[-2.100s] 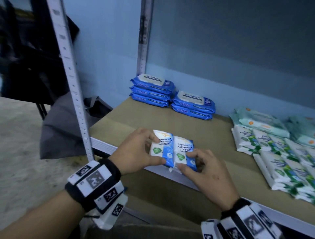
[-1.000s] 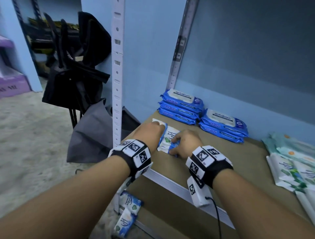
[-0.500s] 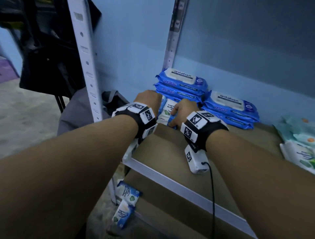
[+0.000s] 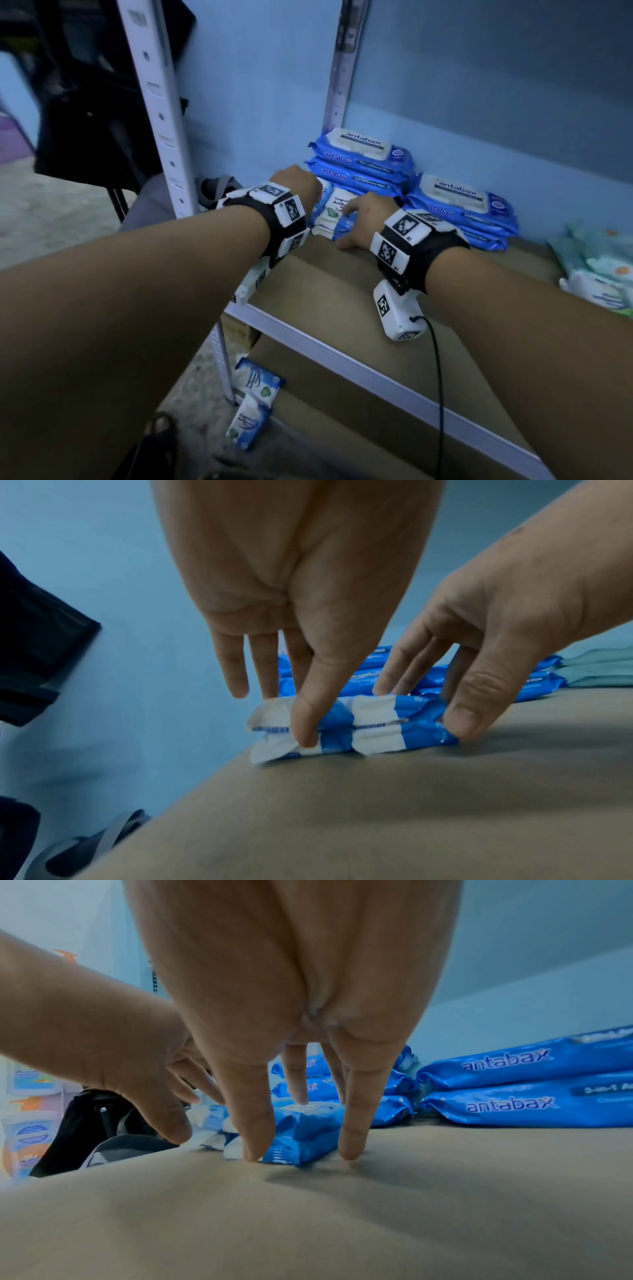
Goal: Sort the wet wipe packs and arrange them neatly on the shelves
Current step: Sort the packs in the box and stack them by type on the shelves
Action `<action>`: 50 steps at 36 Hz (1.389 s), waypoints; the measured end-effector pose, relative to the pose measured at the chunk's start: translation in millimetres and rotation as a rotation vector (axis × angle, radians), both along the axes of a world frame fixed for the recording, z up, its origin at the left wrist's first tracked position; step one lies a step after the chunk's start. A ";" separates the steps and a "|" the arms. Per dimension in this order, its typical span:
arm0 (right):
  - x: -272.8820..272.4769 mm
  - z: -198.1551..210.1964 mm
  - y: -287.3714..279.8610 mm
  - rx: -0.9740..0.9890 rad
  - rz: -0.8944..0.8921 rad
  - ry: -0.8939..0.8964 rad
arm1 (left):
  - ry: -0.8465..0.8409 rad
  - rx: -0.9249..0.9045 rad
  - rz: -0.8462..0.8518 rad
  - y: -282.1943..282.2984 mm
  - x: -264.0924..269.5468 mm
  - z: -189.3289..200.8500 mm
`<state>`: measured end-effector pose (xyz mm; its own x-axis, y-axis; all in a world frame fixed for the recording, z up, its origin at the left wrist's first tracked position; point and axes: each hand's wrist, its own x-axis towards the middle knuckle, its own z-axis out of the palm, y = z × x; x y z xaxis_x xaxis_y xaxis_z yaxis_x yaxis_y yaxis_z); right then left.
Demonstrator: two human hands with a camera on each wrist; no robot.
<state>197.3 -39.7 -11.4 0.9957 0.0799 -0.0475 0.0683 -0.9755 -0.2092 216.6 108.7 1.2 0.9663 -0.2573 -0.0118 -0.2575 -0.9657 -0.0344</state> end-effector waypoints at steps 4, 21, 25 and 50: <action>-22.2 3.9 -3.7 -0.017 0.001 -0.033 | 0.067 0.027 0.000 2.6 -12.8 10.1; -163.0 18.6 -11.1 0.116 0.062 0.051 | -0.014 -0.182 -0.082 25.0 -162.6 31.3; -196.9 11.4 -8.5 0.138 0.100 0.023 | -0.016 -0.198 -0.067 33.9 -193.9 22.7; -219.2 -170.4 12.4 -0.025 0.233 0.452 | 0.566 -0.497 0.341 98.4 -287.5 -249.0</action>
<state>-21.8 -27.3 -181.8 0.8310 0.2909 -0.4742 0.1930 -0.9502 -0.2446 -70.9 207.1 -247.8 0.8743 -0.0542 -0.4824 0.2025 -0.8624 0.4640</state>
